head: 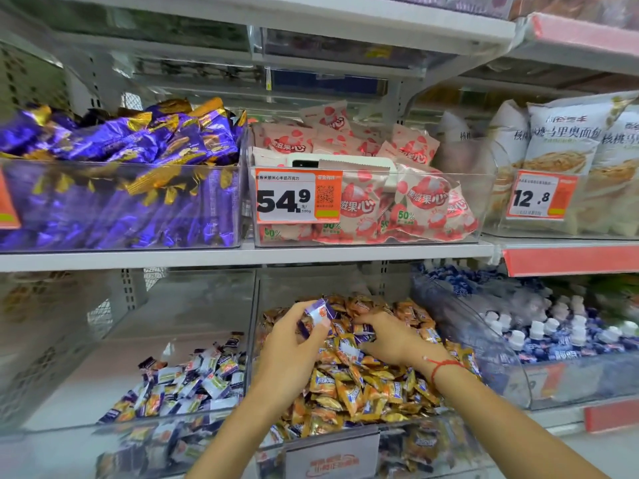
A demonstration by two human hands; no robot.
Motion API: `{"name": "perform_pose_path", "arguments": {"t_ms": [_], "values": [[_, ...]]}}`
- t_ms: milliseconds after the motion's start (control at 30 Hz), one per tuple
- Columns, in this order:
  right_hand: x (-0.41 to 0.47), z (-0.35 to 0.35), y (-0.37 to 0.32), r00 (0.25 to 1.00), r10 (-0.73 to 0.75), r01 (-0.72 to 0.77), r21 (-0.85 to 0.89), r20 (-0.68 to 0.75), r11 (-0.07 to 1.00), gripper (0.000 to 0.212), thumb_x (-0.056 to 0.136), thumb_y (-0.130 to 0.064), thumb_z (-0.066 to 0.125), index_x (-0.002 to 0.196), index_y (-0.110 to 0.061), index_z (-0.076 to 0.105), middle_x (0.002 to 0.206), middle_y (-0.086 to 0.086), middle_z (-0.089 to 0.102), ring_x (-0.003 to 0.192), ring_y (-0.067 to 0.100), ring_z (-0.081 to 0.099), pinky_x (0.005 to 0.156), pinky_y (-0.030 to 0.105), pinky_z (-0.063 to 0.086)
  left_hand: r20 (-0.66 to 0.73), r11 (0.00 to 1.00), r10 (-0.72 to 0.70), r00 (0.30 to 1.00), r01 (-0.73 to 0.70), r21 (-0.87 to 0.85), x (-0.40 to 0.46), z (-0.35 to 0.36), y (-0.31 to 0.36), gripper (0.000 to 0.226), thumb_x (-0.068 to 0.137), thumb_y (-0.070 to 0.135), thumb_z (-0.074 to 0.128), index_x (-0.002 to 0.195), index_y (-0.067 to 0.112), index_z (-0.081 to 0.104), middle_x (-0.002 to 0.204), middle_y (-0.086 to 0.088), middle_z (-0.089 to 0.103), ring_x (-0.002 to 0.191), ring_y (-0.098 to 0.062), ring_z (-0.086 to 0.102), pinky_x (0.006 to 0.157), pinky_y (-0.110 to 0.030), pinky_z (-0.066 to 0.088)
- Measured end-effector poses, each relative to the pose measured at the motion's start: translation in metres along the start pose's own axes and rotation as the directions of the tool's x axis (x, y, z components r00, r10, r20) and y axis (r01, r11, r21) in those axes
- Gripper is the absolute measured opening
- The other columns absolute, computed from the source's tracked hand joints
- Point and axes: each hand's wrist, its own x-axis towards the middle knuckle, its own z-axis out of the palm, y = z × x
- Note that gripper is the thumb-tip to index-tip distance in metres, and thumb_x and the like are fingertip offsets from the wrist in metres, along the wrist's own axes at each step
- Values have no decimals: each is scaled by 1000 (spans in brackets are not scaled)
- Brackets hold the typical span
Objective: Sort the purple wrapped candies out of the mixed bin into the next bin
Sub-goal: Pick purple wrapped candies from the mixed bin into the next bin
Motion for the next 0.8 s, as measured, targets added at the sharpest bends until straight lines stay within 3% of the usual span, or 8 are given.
{"name": "perform_pose_path", "arguments": {"t_ms": [100, 200, 267, 333, 400, 633, 733, 800], "values": [[-7, -3, -5, 982, -1, -23, -126, -190, 992, 27, 86, -33, 69, 112, -26, 67, 126, -5, 62, 116, 17, 57, 88, 30, 47, 47, 1000, 8, 999, -8, 1, -2, 1, -6, 25, 98, 30, 52, 108, 52, 50, 91, -3, 56, 80, -21, 56, 81, -58, 50], [-20, -13, 4, 954, 42, -38, 17, -298, 999, 30, 80, -46, 74, 97, -23, 64, 101, -7, 63, 96, 14, 59, 72, 28, 45, 38, 1000, 11, 999, -11, -5, 0, -2, -10, 26, 97, 29, 53, 114, 49, 51, 90, -1, 58, 79, -18, 54, 80, -59, 52], [-27, -21, 7, 970, 5, 30, 140, -243, 990, 29, 78, -44, 76, 94, -24, 63, 95, -10, 63, 89, 10, 59, 71, 26, 47, 18, 1000, 19, 1000, -19, -11, 1, -6, -9, 26, 96, 29, 54, 111, 50, 52, 89, -7, 61, 78, -19, 55, 77, -59, 52], [-28, -20, 2, 986, -115, 137, 196, -118, 971, 24, 79, -37, 78, 97, -25, 66, 98, -9, 67, 89, 9, 63, 79, 29, 53, 5, 1000, 23, 1000, -23, -12, 1, -8, -8, 25, 96, 29, 54, 107, 51, 53, 96, -21, 65, 78, -31, 60, 78, -59, 52], [-26, -10, -9, 978, -195, 200, 80, -67, 976, 25, 82, -31, 75, 104, -24, 67, 104, -8, 68, 94, 11, 62, 84, 32, 53, 4, 1000, 24, 1000, -24, -2, -2, -7, -6, 26, 96, 27, 55, 104, 52, 52, 102, -21, 66, 89, -41, 62, 78, -58, 53], [-29, 2, -18, 981, -173, 164, -104, -85, 981, 39, 91, -30, 65, 128, -21, 60, 129, 0, 61, 121, 20, 54, 93, 32, 46, 34, 995, 90, 995, -92, 40, -14, -7, -8, 25, 95, 35, 54, 112, 53, 52, 98, -5, 66, 88, -27, 64, 79, -52, 54], [-42, -2, -9, 975, -159, 165, 27, -153, 986, 30, 93, -24, 62, 122, -14, 64, 128, 0, 62, 118, 19, 57, 93, 28, 48, -31, 989, 144, 989, -143, 26, -22, -16, -3, 26, 94, 35, 55, 119, 42, 56, 94, 6, 67, 87, -16, 64, 80, -46, 54], [-53, -6, -5, 965, -78, 142, 247, -251, 959, 33, 93, -23, 63, 124, -13, 62, 128, -4, 61, 114, 13, 60, 84, 10, 46, -96, 982, 186, 978, -184, 29, -31, -27, 0, 24, 94, 39, 56, 117, 44, 57, 87, 5, 67, 78, -17, 63, 72, -41, 55]]}}
